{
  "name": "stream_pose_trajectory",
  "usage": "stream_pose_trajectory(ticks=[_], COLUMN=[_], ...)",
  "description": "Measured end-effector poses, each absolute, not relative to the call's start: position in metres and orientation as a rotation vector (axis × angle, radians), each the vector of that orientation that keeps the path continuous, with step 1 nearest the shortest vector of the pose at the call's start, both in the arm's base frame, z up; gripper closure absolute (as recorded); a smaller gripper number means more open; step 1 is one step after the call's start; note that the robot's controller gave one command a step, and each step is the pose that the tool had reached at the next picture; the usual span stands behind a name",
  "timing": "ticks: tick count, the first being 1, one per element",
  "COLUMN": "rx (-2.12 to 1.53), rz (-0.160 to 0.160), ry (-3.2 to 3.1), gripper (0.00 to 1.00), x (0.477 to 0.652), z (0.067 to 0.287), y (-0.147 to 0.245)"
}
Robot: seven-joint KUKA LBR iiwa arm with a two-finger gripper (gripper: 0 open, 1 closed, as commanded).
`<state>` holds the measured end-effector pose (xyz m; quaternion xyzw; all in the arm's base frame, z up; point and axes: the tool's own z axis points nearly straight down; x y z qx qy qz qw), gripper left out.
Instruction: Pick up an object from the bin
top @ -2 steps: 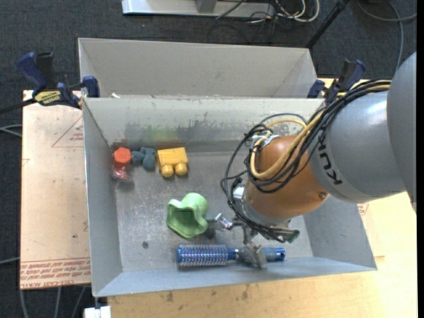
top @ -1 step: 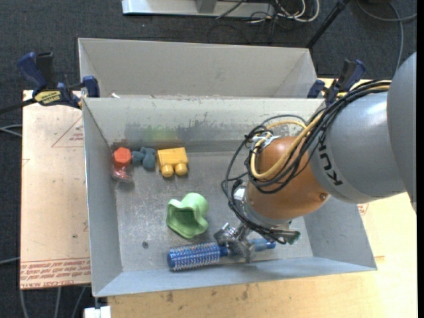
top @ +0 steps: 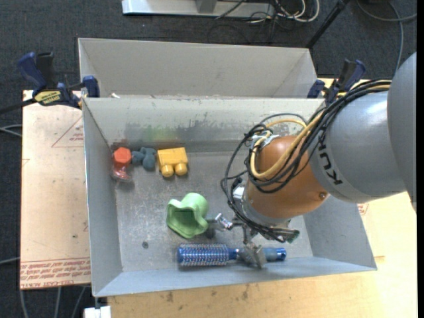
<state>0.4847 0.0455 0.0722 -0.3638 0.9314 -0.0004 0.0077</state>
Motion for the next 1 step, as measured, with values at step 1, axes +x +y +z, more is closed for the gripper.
stream_pose_trajectory(ticks=[1], rx=[-1.139], rz=[-0.001], ry=[2.921], gripper=[1.0], x=[0.4825], z=[0.0713], y=[0.0444])
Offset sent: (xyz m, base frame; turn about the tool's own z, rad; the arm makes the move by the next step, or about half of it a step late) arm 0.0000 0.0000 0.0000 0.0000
